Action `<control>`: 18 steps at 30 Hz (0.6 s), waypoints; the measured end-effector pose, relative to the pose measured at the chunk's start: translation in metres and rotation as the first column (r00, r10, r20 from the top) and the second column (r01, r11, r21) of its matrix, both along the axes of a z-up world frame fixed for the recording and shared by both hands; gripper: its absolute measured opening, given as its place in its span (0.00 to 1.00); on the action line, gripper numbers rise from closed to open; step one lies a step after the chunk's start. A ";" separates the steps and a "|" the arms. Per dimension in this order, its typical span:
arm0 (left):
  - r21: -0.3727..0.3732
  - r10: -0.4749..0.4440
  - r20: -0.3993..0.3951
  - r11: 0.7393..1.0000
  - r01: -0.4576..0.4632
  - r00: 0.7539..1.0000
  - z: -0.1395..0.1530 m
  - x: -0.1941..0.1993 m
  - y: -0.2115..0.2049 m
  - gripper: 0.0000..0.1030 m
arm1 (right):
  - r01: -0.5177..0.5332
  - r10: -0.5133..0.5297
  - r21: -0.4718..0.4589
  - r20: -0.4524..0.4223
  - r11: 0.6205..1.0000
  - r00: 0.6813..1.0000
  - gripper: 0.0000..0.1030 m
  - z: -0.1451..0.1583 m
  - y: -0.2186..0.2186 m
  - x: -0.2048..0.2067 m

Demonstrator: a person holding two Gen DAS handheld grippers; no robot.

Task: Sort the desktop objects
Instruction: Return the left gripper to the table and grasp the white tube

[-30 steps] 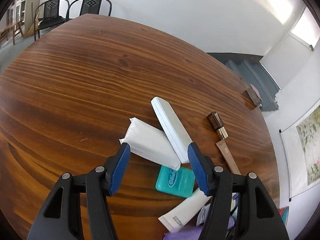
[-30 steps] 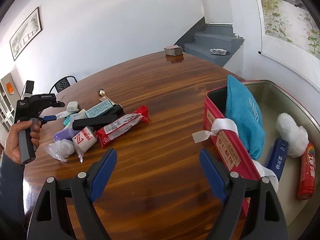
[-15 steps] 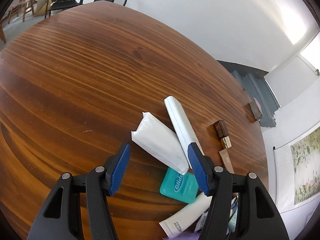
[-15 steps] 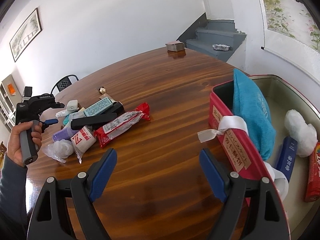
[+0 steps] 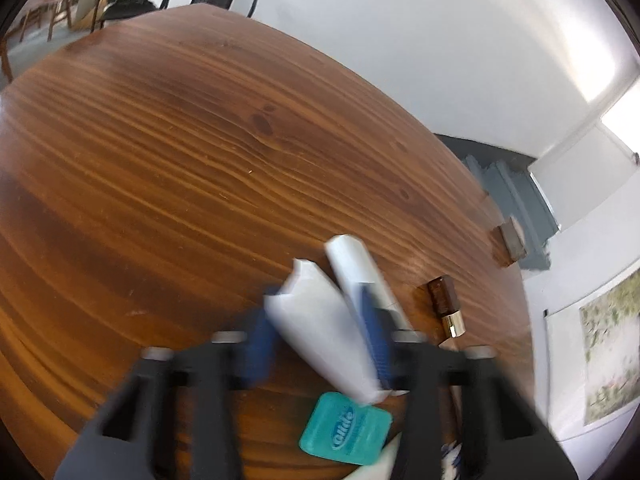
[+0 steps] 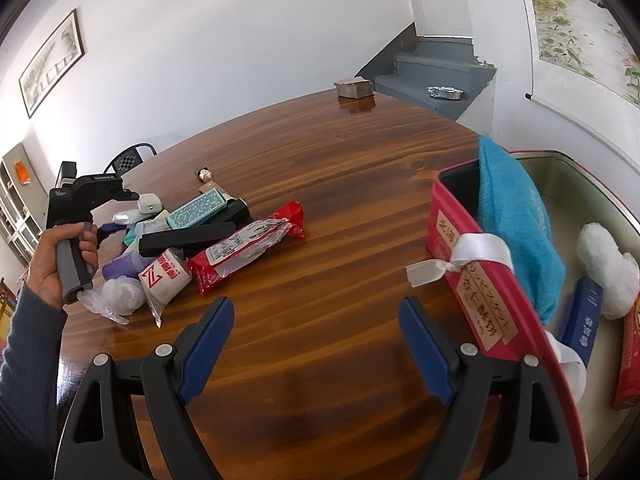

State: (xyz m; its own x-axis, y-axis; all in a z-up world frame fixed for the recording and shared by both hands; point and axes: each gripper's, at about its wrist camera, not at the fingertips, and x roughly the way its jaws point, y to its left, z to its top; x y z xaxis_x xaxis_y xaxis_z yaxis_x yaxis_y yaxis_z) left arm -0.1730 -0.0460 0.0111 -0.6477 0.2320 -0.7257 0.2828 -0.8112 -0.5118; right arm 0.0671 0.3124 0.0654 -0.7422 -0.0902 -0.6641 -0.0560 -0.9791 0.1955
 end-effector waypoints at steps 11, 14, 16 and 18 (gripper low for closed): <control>-0.104 -0.022 -0.073 0.994 0.014 0.997 0.034 0.018 0.005 0.20 | -0.032 0.032 0.018 -0.003 0.999 0.999 0.85 0.000 -0.016 -0.012; -0.127 -0.044 -0.111 0.991 0.030 0.993 0.051 0.023 0.011 0.18 | -0.039 0.039 0.021 0.009 0.999 0.999 0.85 -0.001 -0.017 -0.021; -0.139 -0.058 -0.136 0.989 0.039 0.989 0.060 0.028 0.016 0.18 | -0.052 0.052 0.004 0.032 0.999 0.998 0.85 -0.003 -0.017 -0.031; -0.153 -0.079 -0.168 0.987 0.053 0.983 0.071 0.030 0.023 0.18 | -0.062 0.063 -0.023 0.051 0.998 0.997 0.85 -0.006 -0.017 -0.038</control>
